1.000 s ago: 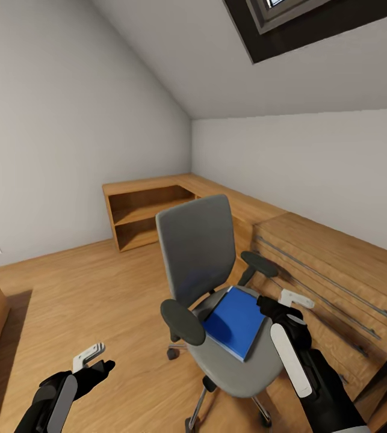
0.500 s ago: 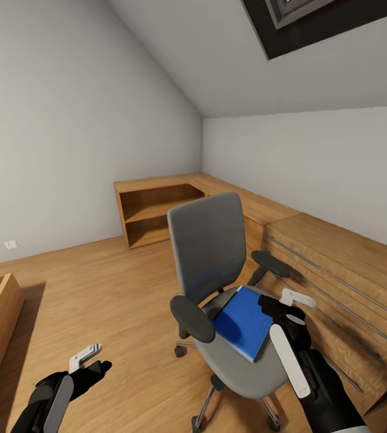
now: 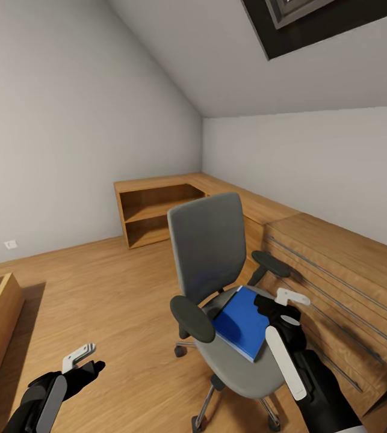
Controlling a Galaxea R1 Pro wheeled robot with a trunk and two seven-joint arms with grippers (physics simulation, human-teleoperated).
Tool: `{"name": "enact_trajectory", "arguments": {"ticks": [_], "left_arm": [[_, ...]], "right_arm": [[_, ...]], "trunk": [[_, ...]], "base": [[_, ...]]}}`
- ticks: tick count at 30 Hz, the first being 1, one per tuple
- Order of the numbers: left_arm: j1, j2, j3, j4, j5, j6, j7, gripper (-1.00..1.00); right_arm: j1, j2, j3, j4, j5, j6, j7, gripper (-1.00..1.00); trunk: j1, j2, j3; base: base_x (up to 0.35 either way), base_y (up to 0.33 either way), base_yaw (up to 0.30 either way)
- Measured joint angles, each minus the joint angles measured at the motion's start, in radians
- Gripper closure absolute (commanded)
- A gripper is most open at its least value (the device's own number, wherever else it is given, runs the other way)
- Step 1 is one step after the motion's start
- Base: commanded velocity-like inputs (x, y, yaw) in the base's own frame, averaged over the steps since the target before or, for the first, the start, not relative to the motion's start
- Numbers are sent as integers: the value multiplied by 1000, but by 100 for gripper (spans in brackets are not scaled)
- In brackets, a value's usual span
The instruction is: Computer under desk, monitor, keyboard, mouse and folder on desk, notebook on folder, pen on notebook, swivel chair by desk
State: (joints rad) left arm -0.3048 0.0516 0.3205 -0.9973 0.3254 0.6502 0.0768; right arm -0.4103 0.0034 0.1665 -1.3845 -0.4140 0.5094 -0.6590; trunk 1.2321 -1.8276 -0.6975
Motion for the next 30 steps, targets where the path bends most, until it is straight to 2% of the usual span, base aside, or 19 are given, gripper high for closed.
{"name": "enact_trajectory", "arguments": {"ticks": [5, 7, 11, 18, 21, 26, 30], "left_arm": [[0, 0, 0, 0, 0, 0, 1, -100], [0, 1, 0, 0, 0, 0, 1, -100], [0, 0, 0, 1, 0, 0, 1, -100], [0, -1, 0, 0, 0, 0, 0, -100], [0, -1, 0, 0, 0, 0, -1, -100], [0, -1, 0, 0, 0, 0, -1, -100], [0, -1, 0, 0, 0, 0, -1, -100]], "right_arm": [[0, -7, 1, 4, 1, -1, 3, -100], [0, -22, 0, 7, 0, -1, 9, -100], [0, -36, 1, 21, -1, -3, 34, -100], [-1, -51, -2, 49, 4, -16, 159, -100], [-2, -68, -4, 61, 5, -19, 225, -100], [-12, -86, -5, 106, 4, -20, 282, -100], [-53, -92, -8, 176, 2, -24, 312, -100]], "trunk": [[0, 0, 0], [0, 0, 0], [0, 0, 0], [0, 0, 0], [0, 0, 0], [0, 0, 0], [0, 0, 0]], "base": [[0, 0, 0], [0, 0, 0], [0, 0, 0], [0, 0, 0], [0, 0, 0], [0, 0, 0], [0, 0, 0]]}}
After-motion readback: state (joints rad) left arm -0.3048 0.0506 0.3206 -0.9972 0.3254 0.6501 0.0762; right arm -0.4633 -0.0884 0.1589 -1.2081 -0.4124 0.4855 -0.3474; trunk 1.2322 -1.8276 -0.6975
